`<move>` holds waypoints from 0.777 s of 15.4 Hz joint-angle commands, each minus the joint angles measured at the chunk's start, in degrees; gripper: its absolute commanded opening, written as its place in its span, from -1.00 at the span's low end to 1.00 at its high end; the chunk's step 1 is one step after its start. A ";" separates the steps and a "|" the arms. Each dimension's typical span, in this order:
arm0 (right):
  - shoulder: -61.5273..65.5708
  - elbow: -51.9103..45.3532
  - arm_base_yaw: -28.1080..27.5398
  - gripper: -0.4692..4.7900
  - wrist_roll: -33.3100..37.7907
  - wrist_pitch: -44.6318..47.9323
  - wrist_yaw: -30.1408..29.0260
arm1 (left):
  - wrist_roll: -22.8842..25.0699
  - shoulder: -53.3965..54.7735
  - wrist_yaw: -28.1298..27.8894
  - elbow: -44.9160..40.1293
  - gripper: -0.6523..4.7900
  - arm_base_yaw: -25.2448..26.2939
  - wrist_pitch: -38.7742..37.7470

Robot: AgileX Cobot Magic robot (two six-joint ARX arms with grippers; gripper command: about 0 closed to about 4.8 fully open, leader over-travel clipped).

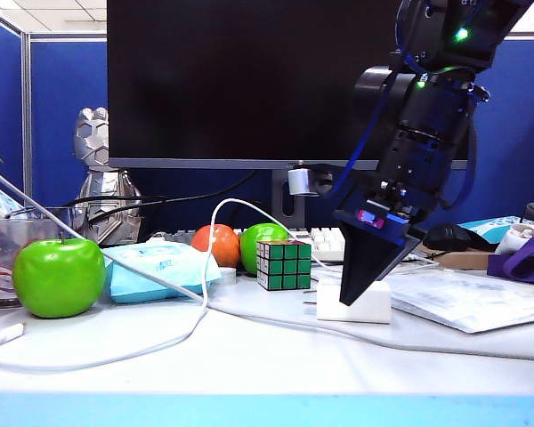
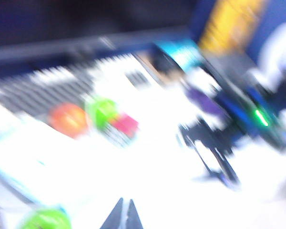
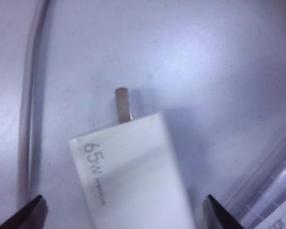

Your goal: Pick up the Type-C charging cable and the charging base, insert one end of the Type-C charger into the corresponding slot on the base, and finally place the plugged-in charger back on the table.

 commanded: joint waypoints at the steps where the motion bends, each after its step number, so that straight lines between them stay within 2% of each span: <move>1: -0.17 0.17 0.61 0.40 -0.22 -0.17 1.49 | 7.61 -0.24 -1.18 0.26 -0.78 -3.50 -6.64; 2: -0.20 0.17 0.83 -0.29 -0.22 -0.35 2.03 | 7.54 -0.24 -1.68 0.26 -0.78 -4.94 -6.49; 3: -0.17 0.17 1.25 -0.71 0.04 -0.31 2.10 | 7.52 -0.22 -1.70 0.26 -0.78 -5.92 -6.14; 4: -0.20 0.22 1.46 -0.80 0.44 -0.33 2.10 | 7.43 -0.24 -1.68 0.26 -0.78 -6.16 -5.75; 5: -0.22 0.26 1.95 -0.80 2.84 -0.39 2.80 | 7.30 -0.24 -1.64 0.26 -0.78 -6.16 -5.68; 6: -0.33 1.86 2.08 -0.80 17.79 -2.19 2.82 | 7.28 -0.24 -1.66 0.26 -0.78 -6.16 -5.70; 7: -0.42 6.12 2.05 -0.79 31.67 -6.34 -0.26 | 7.30 -0.24 -1.66 0.26 -0.78 -6.16 -5.68; 9: -0.42 11.06 2.05 -0.79 47.98 -8.85 -5.03 | 7.28 -0.24 -1.66 0.26 -0.78 -6.16 -5.70; 12: -0.28 11.65 2.01 -0.79 68.08 -5.73 -7.87 | 7.23 -0.26 -1.49 0.26 -0.78 -6.16 -5.73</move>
